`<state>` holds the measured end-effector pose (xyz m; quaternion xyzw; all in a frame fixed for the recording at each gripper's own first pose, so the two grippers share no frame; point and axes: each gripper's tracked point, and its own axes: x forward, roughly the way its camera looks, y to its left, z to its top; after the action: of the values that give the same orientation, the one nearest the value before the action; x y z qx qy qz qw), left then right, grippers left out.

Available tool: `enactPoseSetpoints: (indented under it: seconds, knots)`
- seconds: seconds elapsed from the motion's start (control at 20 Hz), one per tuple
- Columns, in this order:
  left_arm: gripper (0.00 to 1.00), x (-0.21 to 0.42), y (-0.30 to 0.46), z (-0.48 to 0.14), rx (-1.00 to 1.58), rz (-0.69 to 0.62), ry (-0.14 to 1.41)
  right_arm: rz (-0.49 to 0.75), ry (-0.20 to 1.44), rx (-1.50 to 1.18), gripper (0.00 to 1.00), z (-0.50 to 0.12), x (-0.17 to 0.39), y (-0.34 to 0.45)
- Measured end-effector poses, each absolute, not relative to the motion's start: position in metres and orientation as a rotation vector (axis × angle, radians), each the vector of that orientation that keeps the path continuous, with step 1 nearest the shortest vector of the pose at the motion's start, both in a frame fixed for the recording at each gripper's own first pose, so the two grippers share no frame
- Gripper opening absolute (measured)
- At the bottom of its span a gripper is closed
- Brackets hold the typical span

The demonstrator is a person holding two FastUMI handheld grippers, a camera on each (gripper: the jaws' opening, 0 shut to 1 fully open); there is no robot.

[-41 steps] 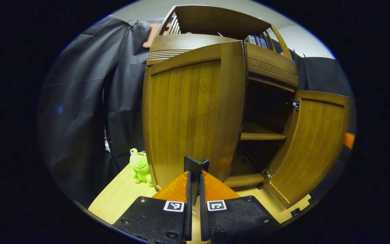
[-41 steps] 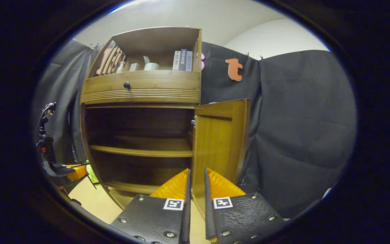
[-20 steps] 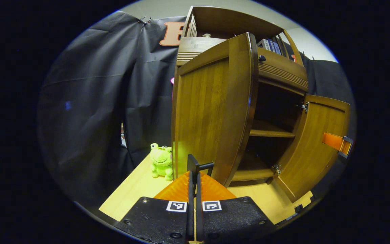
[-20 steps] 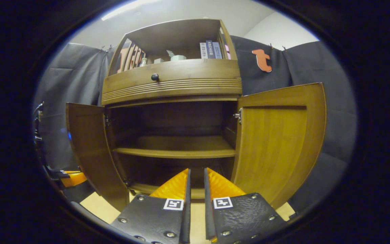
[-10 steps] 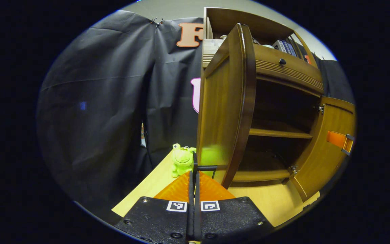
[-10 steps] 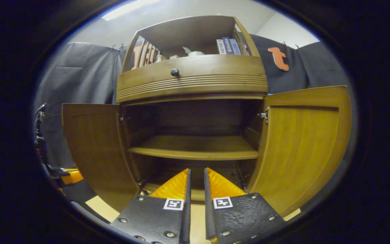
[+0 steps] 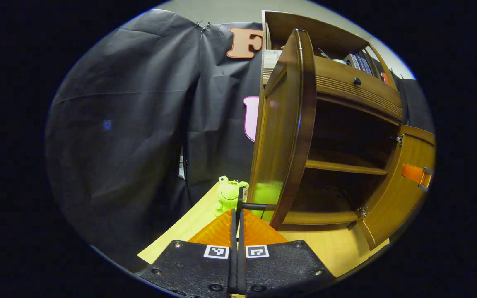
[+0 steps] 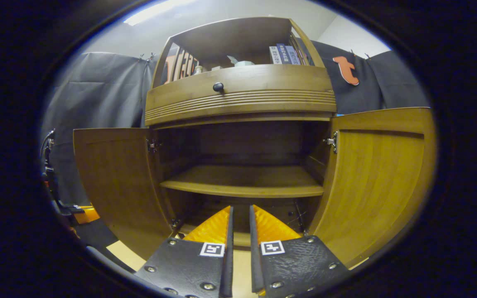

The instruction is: Open the right door of the double-door shoe cabinet with the right hand, and open the left door with the left hand.

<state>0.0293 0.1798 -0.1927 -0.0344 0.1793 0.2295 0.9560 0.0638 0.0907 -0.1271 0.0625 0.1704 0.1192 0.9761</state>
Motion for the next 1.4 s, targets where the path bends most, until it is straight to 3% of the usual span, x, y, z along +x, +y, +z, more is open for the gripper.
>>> enactPoseSetpoints:
  seconds: [0.3,0.35,0.4,0.7,0.85,0.9,1.0,1.1,1.4]
  knots:
    - [0.01,0.004,0.211,-0.186,-0.079,0.594,0.33,0.26,0.342,0.138,0.18,-0.124,0.067,0.099]
    - [0.05,-0.002,0.216,-0.184,-0.104,0.609,0.319,0.266,0.342,0.138,0.18,-0.124,0.067,0.101]
    - [0.01,-0.005,0.218,-0.182,-0.142,0.613,0.305,0.271,0.343,0.138,0.18,-0.124,0.068,0.102]
    - [0.0,-0.009,0.209,-0.168,-0.176,0.609,0.267,0.3,0.329,0.133,0.18,-0.114,0.063,0.114]
    - [0.05,-0.003,0.198,-0.134,-0.121,0.591,0.211,0.289,0.302,0.114,0.18,-0.103,0.059,0.11]
    - [0.01,0.001,0.194,-0.119,-0.101,0.581,0.182,0.285,0.293,0.108,0.18,-0.099,0.058,0.107]
    - [0.05,0.009,0.185,-0.086,-0.07,0.556,0.119,0.274,0.274,0.102,0.17,-0.09,0.056,0.102]
    - [0.0,0.02,0.17,-0.059,-0.055,0.515,0.066,0.262,0.252,0.108,0.18,-0.077,0.053,0.096]
    - [0.01,0.066,0.115,-0.029,-0.067,0.359,0.013,0.213,0.143,0.105,0.18,-0.026,0.046,0.072]
